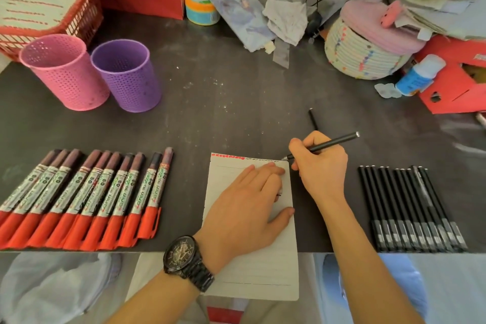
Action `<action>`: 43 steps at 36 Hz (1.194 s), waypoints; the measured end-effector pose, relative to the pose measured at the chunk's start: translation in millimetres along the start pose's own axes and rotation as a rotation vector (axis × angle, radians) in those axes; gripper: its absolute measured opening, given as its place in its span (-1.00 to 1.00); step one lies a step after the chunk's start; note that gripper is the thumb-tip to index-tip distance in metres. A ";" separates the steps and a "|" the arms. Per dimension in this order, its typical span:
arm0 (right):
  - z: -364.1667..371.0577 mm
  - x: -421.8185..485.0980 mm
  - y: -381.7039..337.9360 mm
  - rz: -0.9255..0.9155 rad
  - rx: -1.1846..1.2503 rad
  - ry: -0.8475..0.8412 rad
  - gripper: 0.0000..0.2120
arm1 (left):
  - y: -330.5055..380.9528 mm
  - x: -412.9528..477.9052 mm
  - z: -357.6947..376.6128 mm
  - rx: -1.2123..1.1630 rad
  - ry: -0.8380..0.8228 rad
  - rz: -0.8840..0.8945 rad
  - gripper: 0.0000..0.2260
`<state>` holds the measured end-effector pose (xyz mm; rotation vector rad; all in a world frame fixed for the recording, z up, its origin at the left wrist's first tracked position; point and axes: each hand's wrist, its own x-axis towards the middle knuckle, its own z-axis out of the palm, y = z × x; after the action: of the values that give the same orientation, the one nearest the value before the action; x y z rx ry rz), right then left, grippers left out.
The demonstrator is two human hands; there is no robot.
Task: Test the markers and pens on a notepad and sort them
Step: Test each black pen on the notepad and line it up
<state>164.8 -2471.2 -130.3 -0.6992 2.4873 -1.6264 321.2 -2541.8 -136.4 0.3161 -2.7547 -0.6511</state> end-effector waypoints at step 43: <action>-0.8 -1.0 -1.9 -0.006 -0.032 0.002 -0.74 | -3.5 -0.1 -3.0 -0.181 0.004 -0.074 -0.78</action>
<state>166.0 -2470.7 -128.4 -0.7101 2.5203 -1.5939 322.8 -2546.0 -135.6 0.3798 -2.6663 -0.9100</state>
